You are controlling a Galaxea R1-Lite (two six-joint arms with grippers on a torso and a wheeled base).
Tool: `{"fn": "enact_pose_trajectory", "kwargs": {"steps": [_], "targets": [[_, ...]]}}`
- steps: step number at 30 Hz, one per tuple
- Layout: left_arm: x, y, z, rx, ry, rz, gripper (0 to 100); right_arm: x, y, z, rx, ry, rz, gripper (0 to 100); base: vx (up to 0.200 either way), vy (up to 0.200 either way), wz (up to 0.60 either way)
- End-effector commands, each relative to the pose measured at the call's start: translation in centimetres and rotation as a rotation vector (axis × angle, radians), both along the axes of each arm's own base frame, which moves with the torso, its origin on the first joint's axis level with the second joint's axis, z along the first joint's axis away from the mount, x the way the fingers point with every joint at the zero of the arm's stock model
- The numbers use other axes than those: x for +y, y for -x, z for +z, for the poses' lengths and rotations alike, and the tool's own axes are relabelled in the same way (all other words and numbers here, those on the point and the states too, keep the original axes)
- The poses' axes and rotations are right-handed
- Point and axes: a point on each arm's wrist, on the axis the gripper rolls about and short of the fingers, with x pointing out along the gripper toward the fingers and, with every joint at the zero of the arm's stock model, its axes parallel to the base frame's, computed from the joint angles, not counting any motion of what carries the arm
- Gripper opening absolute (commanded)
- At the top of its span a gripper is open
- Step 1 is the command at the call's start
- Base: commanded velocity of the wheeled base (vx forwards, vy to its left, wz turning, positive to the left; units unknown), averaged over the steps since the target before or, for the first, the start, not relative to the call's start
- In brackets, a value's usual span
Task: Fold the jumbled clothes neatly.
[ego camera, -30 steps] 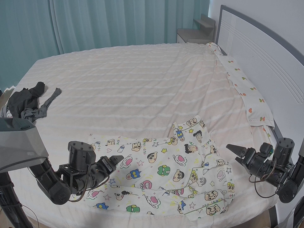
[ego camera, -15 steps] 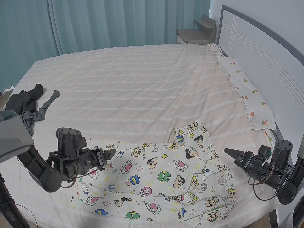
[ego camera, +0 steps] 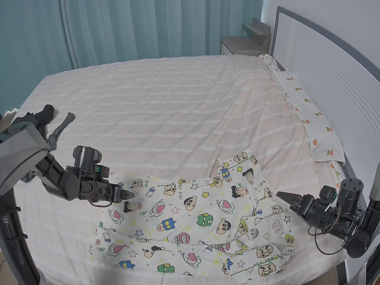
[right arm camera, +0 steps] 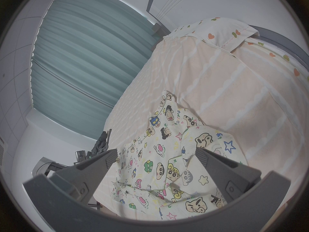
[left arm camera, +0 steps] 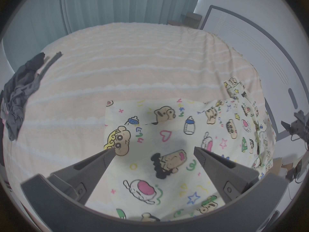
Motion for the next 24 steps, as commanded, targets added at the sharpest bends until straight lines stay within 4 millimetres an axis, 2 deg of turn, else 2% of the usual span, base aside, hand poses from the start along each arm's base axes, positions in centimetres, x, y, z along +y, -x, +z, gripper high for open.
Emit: {"fn": "enact_pose_trajectory", "kwargs": {"steps": [1,8,17,20,24], "targets": [[1.0,-2.2,-3.6,0.067,0.010,0.026,100,0.3,0.4,0.0,-0.002,0.000,0.020,100,0.000,0.000,0.00],[0.7,-3.4,-4.5,0.062,0.017,0.034,100,0.6,0.5,-0.1,0.001,0.002,0.032,100,0.000,0.000,0.00],[0.2,-4.6,-4.3,0.015,0.082,0.090,100,0.7,0.5,-0.2,0.007,0.007,0.025,100,0.000,0.000,0.00],[0.6,-4.7,-4.2,0.007,0.077,0.095,100,0.7,0.5,-0.2,0.007,0.007,0.025,100,0.000,0.000,0.00],[2.4,-4.8,-2.7,-0.034,0.069,0.126,100,0.7,0.5,-0.2,0.006,0.007,0.025,100,0.000,0.000,0.00]]}}
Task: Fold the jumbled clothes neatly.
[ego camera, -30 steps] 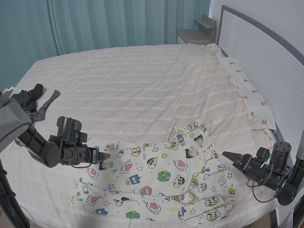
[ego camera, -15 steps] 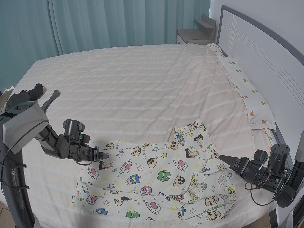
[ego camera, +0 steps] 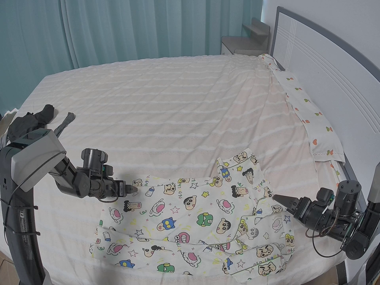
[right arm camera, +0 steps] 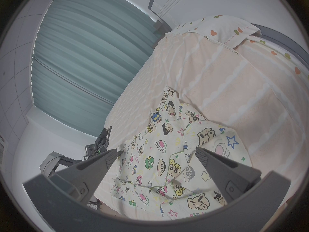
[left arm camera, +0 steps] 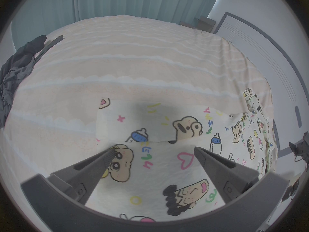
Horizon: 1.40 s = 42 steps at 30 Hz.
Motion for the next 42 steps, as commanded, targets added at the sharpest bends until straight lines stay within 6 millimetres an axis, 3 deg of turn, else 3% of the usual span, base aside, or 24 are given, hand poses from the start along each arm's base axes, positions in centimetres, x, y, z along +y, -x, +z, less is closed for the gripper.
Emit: {"fn": "enact_pose_trajectory", "kwargs": {"steps": [1,5,17,29,36,42], "targets": [[1.4,-0.1,1.2,-0.031,-0.007,0.027,100,0.0,0.2,0.0,-0.001,0.000,0.001,100,0.000,0.000,0.00],[2.4,-0.3,2.0,-0.063,-0.019,0.045,100,0.1,0.4,0.0,-0.001,0.005,0.000,100,0.000,0.000,0.00],[1.9,-0.1,0.8,-0.029,-0.025,0.031,100,0.1,0.4,-0.1,0.004,0.009,-0.011,100,0.000,0.000,0.00],[1.8,-0.2,1.6,-0.050,-0.032,0.039,100,0.2,0.4,-0.1,0.004,0.008,-0.006,100,0.000,0.000,0.00],[1.8,-0.3,1.0,-0.036,-0.024,0.042,100,0.1,0.4,-0.1,0.003,0.008,-0.008,100,0.000,0.000,0.00],[0.4,-0.6,-0.2,-0.039,-0.020,0.010,100,0.1,0.4,-0.1,0.003,0.008,-0.008,100,0.000,0.000,0.00]]}}
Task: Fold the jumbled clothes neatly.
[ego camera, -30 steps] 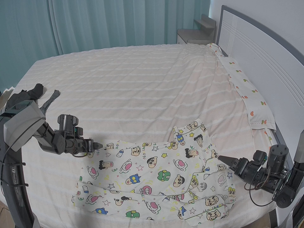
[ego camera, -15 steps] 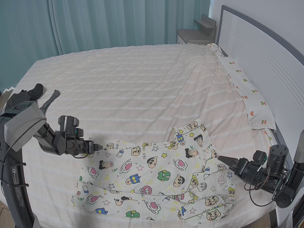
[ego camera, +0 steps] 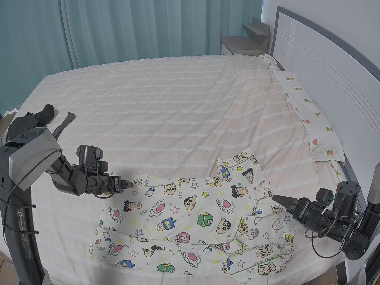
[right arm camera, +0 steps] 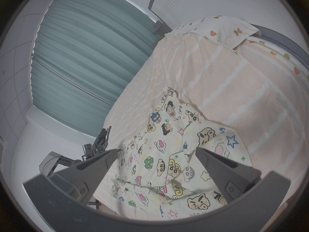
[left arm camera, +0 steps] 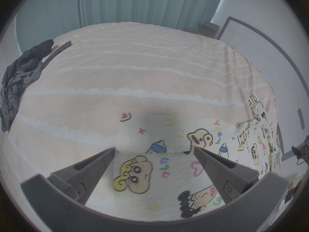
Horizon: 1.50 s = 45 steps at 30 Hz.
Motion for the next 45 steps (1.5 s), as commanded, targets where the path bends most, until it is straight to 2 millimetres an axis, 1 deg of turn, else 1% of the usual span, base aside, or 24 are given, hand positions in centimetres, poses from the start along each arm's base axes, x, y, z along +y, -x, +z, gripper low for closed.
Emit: {"fn": "enact_pose_trajectory", "kwargs": {"steps": [1,11,12,14,15,17,18,21,22,24,25,26,27,28,29,31,32,33,34,35,38,42,43,45], "targets": [[-0.9,-0.2,-1.2,0.006,-0.002,-0.019,100,-0.1,0.3,0.0,0.002,0.000,0.001,100,0.000,0.000,0.00],[-1.7,-0.3,-1.3,-0.005,0.023,-0.022,100,0.1,0.4,-0.1,0.005,0.001,0.008,100,0.000,0.000,0.00],[-1.9,-0.3,-1.2,-0.007,0.028,-0.020,0,0.1,0.4,-0.1,0.005,0.002,0.005,100,0.000,0.000,0.00],[-1.9,-0.3,-1.2,-0.006,0.031,-0.019,0,0.0,0.3,-0.1,0.003,0.001,0.001,100,0.000,0.000,0.00],[-1.9,-0.2,-1.1,-0.005,0.034,-0.014,0,-0.4,-0.1,0.1,-0.010,-0.003,-0.020,100,0.000,0.000,0.00],[-1.9,-0.2,-0.8,-0.010,0.037,-0.012,0,-1.3,-1.8,0.5,-0.059,-0.013,-0.052,100,0.000,0.000,0.00],[-1.8,-0.2,-0.6,-0.015,0.038,-0.010,0,-1.5,-2.9,0.6,-0.082,-0.001,-0.058,100,0.000,0.000,0.00],[-1.8,-0.2,0.0,-0.027,0.044,-0.003,0,-2.4,-6.9,-1.0,-0.068,0.147,-0.066,100,0.000,0.000,0.00],[-1.8,-0.1,0.0,-0.028,0.046,-0.001,0,-2.5,-7.5,-1.1,-0.065,0.164,-0.065,100,0.000,0.000,0.00],[-1.8,-0.2,0.4,-0.037,0.056,0.015,0,-3.0,-10.5,-1.0,-0.055,0.193,-0.072,100,0.000,0.000,0.00],[-1.8,-0.2,0.4,-0.040,0.057,0.016,0,-3.0,-10.7,-0.9,-0.055,0.193,-0.073,100,0.000,0.000,0.00],[-1.8,-0.3,1.0,-0.062,0.067,0.028,0,-2.9,-12.4,-0.3,-0.055,0.197,-0.056,100,0.000,0.000,0.00],[-1.8,-0.3,1.1,-0.066,0.067,0.032,0,-2.8,-12.9,-0.2,-0.053,0.200,-0.048,100,0.000,0.000,0.00],[-1.7,-0.4,1.3,-0.085,0.061,0.057,0,-2.6,-14.0,-0.2,-0.047,0.220,-0.019,100,0.000,0.000,0.00],[-1.6,-0.5,1.5,-0.099,0.058,0.074,0,-2.5,-14.9,-0.3,-0.051,0.251,0.004,100,0.000,0.000,0.00],[-1.6,-0.6,1.7,-0.115,0.055,0.090,0,-2.3,-15.9,-0.6,-0.062,0.297,0.035,100,0.000,0.000,0.00],[-1.5,-0.5,1.7,-0.121,0.052,0.096,0,-2.1,-16.9,-1.1,-0.070,0.326,0.055,100,0.000,0.000,0.00],[-1.5,-0.5,1.7,-0.122,0.050,0.099,0,-1.9,-17.4,-1.2,-0.077,0.335,0.061,100,0.000,0.000,0.00],[-1.5,-0.5,1.7,-0.122,0.050,0.099,0,-1.9,-17.4,-1.2,-0.077,0.335,0.061,100,0.000,0.000,0.00],[-1.5,-0.5,1.9,-0.125,0.049,0.101,0,-1.5,-18.5,-1.6,-0.085,0.342,0.074,100,0.000,0.000,0.00],[-1.5,-0.5,2.2,-0.137,0.034,0.120,0,-1.1,-19.7,-2.1,-0.100,0.340,0.090,100,0.000,0.000,0.00],[-1.4,-0.5,2.4,-0.142,0.031,0.126,0,-0.7,-20.0,-3.0,-0.084,0.343,0.119,100,0.000,0.000,0.00],[-1.4,-0.5,2.4,-0.142,0.030,0.126,0,-0.2,-20.0,-3.7,-0.051,0.361,0.146,100,0.000,0.000,0.00],[-1.4,-0.5,2.4,-0.142,0.030,0.126,0,-0.1,-20.1,-3.9,-0.044,0.371,0.154,100,0.000,0.000,0.00]]}}
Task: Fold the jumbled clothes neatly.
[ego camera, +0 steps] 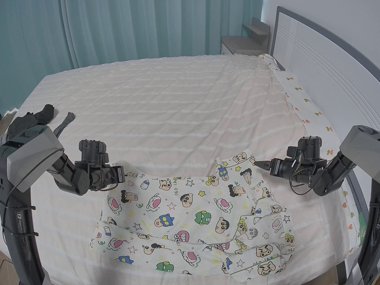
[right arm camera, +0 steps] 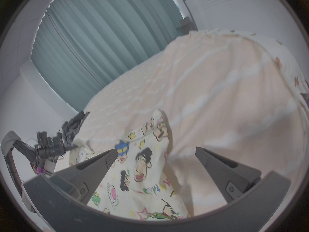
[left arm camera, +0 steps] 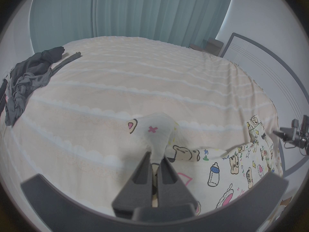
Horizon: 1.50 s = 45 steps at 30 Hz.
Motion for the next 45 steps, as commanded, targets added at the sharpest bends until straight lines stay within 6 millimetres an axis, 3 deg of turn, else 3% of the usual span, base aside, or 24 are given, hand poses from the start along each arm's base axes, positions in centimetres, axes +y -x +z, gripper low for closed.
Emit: {"fn": "enact_pose_trajectory", "kwargs": {"steps": [1,13,26,27,34,41,45], "targets": [[0.0,0.0,0.5,-0.013,-0.002,0.007,0,0.8,-1.2,-2.6,0.059,0.043,0.042,100,0.000,0.000,0.00],[-0.2,0.1,0.3,-0.006,-0.001,0.003,0,1.7,-3.6,-2.9,0.072,0.057,0.086,100,0.000,0.000,0.00],[-0.4,0.2,0.1,0.002,0.001,0.000,0,3.1,-3.4,-3.2,0.134,0.050,0.142,100,0.000,0.000,0.00],[-0.4,0.2,0.1,0.002,0.001,0.000,0,3.1,-3.4,-3.2,0.134,0.050,0.142,0,0.000,0.000,0.00],[-0.8,0.5,0.2,0.004,0.000,-0.008,0,1.6,-3.4,-2.9,0.142,0.036,0.112,0,0.000,0.000,0.00],[-1.0,0.7,1.3,-0.022,-0.013,0.007,0,-1.3,-2.1,-1.6,0.161,-0.075,0.204,0,0.000,0.000,0.00],[-1.0,1.2,1.5,-0.018,-0.016,0.003,0,-2.0,-1.7,-1.6,0.172,-0.094,0.215,0,0.000,0.000,0.00]]}}
